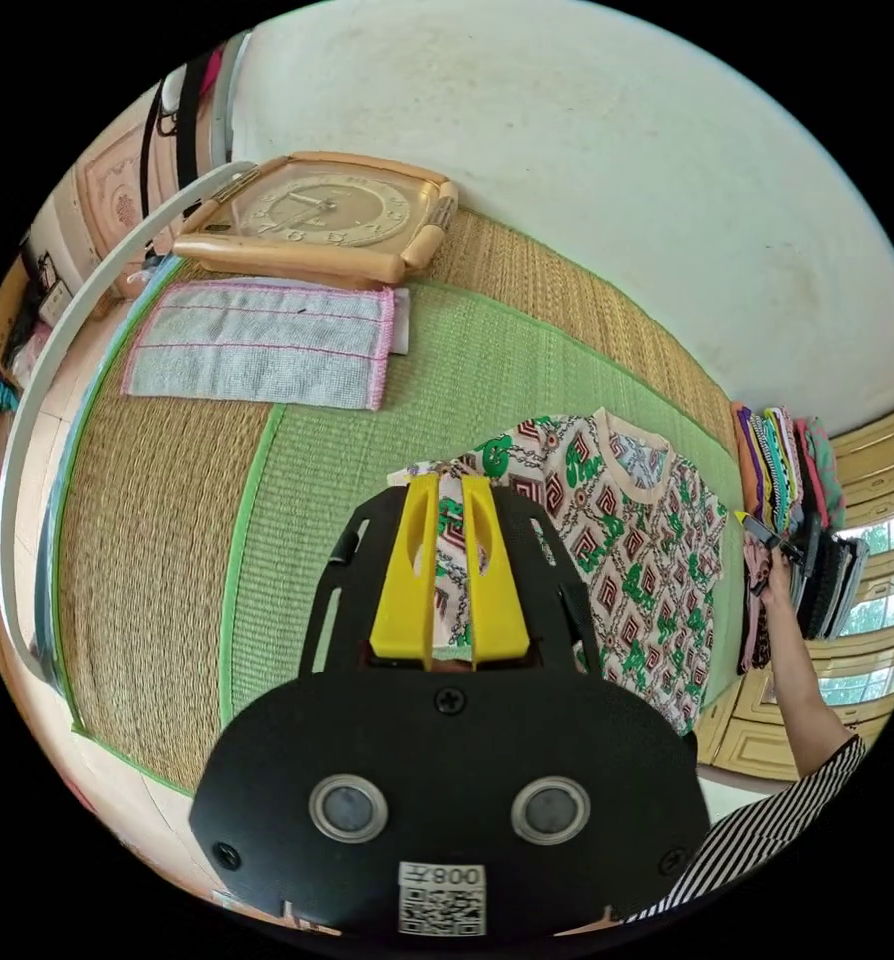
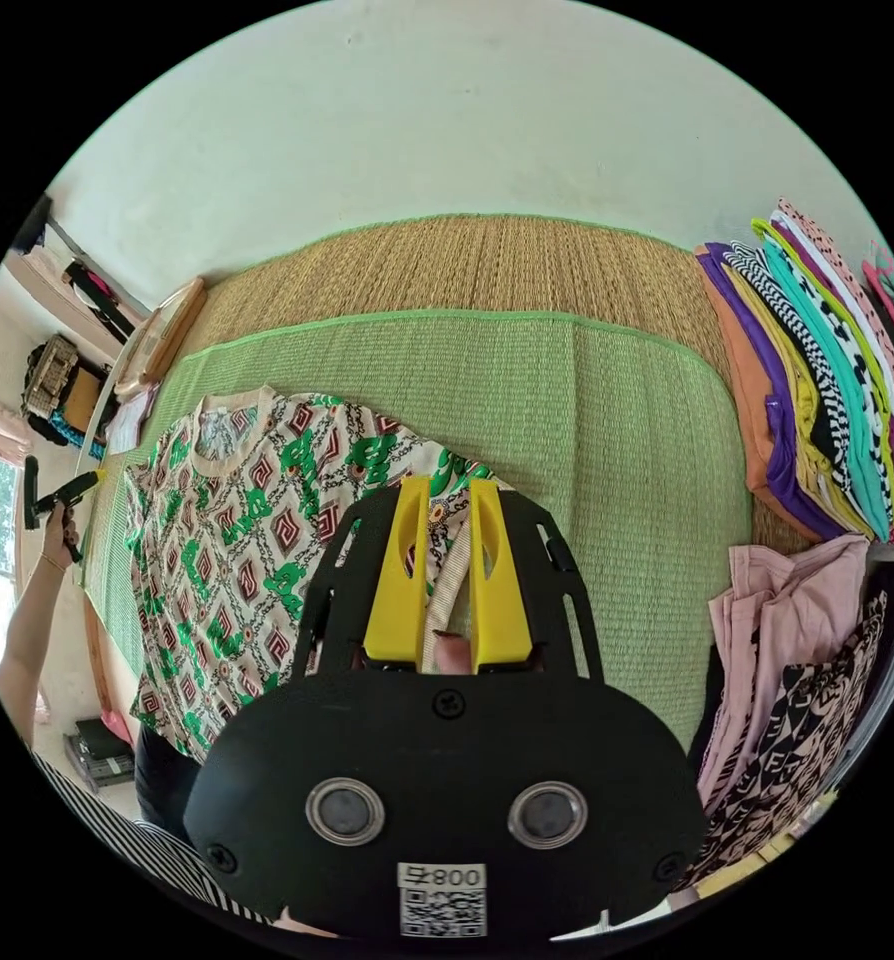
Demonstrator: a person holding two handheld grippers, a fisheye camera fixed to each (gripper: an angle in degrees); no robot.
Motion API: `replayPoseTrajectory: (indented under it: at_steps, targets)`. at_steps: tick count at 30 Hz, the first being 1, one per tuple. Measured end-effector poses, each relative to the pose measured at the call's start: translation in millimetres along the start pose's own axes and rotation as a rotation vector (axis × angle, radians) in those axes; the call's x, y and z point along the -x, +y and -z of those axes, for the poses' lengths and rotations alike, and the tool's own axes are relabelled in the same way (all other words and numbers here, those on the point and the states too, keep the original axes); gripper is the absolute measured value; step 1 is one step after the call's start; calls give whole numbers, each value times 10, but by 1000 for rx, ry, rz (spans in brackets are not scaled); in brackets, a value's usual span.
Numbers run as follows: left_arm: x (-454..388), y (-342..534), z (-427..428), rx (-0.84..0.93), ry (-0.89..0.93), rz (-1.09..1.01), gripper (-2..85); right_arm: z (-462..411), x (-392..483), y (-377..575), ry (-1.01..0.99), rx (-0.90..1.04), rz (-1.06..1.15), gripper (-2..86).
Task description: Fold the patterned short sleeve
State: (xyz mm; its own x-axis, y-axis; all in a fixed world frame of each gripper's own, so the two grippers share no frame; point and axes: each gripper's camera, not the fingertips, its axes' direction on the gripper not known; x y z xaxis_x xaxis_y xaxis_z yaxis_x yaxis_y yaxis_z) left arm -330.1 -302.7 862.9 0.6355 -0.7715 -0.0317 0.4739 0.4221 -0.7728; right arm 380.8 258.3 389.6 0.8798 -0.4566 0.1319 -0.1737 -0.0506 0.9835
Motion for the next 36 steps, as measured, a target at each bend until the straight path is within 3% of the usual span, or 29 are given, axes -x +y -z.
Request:
replayPoseTrajectory:
  at_steps: [8, 19, 27, 32, 36]
  targets:
    - [-714, -191, -691, 119, 7, -217, 43, -496, -79, 76, 75, 96, 53, 50]
    - [-739, -590, -1025, 103, 5, -175, 3, -513, -453, 176, 196, 143, 40, -5]
    - [-669, -560, -988, 58, 23, -205, 6, -106, -901, 442, 78, 104, -65, 4]
    - [-221, -55, -707, 8, 120, -200, 11, 575, -990, 1150, -26, -16, -44, 19]
    - [76, 295, -738, 66, 9, -169, 6, 780, -711, 1830, -64, 4, 39, 3]
